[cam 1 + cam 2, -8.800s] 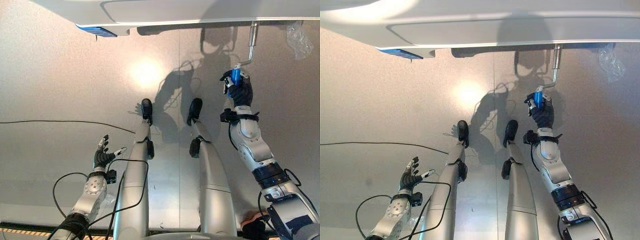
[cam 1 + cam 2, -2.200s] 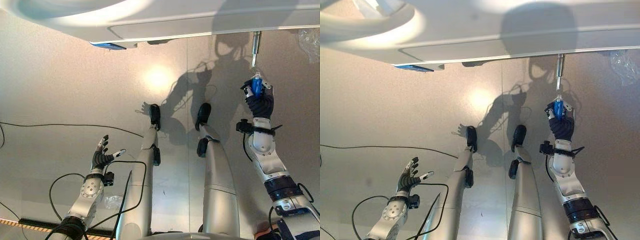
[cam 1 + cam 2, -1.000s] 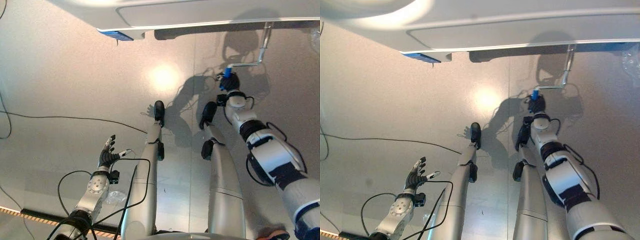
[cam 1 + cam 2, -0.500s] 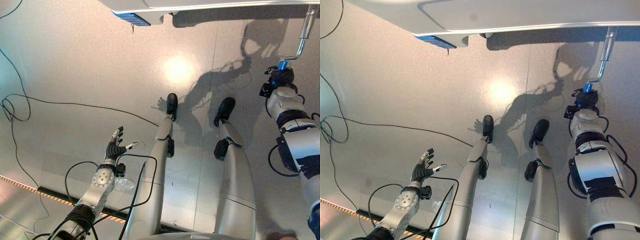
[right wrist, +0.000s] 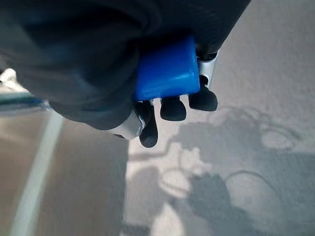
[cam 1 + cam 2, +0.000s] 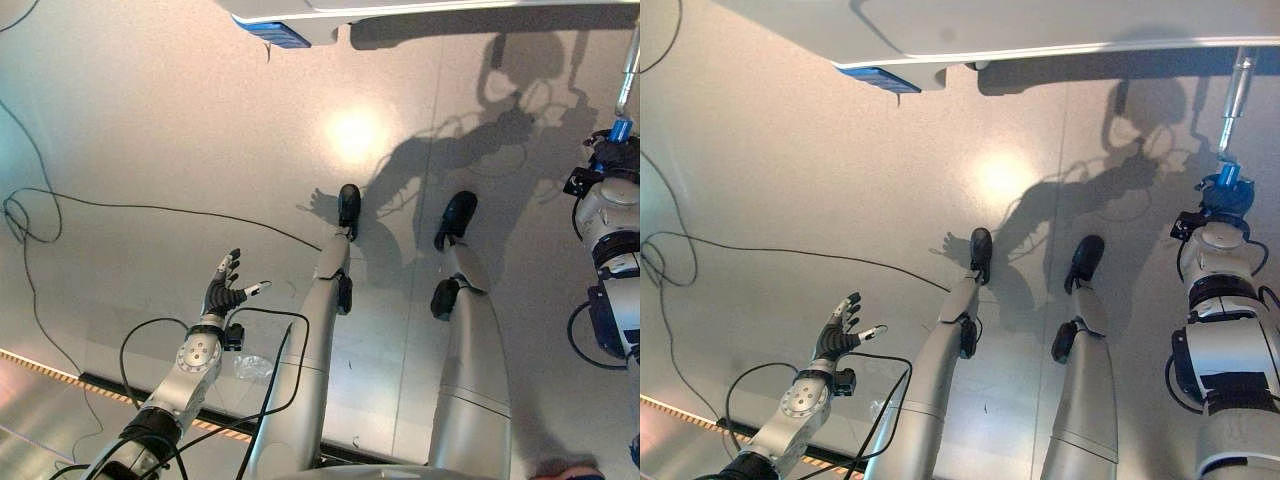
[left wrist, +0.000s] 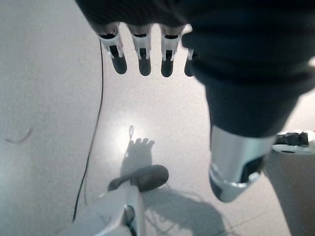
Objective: Raise the hospital bed
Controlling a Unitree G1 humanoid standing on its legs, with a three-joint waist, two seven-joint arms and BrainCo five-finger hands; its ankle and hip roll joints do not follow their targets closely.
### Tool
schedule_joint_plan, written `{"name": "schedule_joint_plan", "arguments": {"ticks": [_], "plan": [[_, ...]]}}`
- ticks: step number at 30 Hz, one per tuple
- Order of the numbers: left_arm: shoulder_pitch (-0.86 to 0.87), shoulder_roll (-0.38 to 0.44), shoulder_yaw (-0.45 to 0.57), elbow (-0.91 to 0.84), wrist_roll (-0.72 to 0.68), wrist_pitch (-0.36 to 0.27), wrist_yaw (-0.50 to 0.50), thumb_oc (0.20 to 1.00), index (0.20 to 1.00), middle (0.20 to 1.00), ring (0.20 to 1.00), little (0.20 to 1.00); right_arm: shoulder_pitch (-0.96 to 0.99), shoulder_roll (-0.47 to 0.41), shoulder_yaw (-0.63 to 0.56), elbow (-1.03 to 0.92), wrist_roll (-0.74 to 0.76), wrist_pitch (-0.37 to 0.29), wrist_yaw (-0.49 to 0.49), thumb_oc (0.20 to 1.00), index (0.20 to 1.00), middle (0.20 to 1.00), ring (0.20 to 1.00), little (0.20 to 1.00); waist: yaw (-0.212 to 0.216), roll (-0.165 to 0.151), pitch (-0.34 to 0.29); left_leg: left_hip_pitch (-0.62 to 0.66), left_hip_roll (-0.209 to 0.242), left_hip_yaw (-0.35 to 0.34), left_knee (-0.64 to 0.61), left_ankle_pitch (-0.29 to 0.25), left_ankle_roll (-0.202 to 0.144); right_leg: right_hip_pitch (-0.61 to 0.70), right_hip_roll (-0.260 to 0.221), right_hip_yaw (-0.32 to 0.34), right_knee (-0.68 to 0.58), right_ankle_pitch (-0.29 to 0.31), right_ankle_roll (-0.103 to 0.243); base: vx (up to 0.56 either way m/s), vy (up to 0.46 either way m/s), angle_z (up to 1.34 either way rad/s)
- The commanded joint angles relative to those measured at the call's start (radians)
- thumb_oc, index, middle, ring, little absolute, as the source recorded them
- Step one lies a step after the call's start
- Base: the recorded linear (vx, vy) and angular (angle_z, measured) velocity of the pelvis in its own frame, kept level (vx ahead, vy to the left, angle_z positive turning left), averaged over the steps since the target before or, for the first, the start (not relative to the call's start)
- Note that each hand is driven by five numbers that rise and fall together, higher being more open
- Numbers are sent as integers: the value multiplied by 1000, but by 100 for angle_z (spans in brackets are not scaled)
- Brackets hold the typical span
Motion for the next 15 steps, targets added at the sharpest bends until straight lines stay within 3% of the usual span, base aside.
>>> {"name": "schedule_joint_plan", "arguments": {"ticks": [1,2,3,6,11,15], "plan": [[127,-30,64,4,-35,-13,44,1000,1000,1000,1000,1000,132,-172,-199,-74,139,-192,-262,200,200,200,200,200,-83,26,-17,17,15,-23,23,-50,-34,18,49,-26,52,-27,50,6,-29,-12],[138,-41,88,19,-16,-10,70,1000,1000,1000,1000,1000,253,-127,-326,-292,60,-271,-383,200,200,200,200,200,-108,10,-17,17,16,-26,24,-54,-35,19,52,-24,52,-29,50,7,-28,-11],[138,-37,85,19,-15,-10,70,1000,1000,1000,1000,1000,271,-116,-341,-313,46,-267,-397,200,200,200,200,200,-104,8,-17,19,16,-26,24,-54,-35,20,52,-24,54,-30,50,1,-28,-15],[139,-39,101,42,8,-15,102,1000,1000,1000,1000,1000,376,-61,-447,-495,-146,-279,-571,200,200,200,200,200,-119,-5,-17,23,15,-33,19,-54,-36,26,54,-27,43,-29,52,-3,-26,-11],[149,-25,104,25,15,-23,116,1000,1000,1000,1000,1000,395,-16,-493,-620,-282,-258,-708,200,200,200,200,200,-121,-11,-17,27,14,-35,15,-52,-37,33,54,-30,38,-28,51,-4,-5,-2],[158,-20,114,17,22,-23,127,1000,1000,1000,1000,1000,408,21,-495,-735,-352,-256,-733,200,200,200,200,200,-124,-17,-17,27,14,-33,17,-53,-36,34,56,-29,39,-27,51,0,0,0]]}}
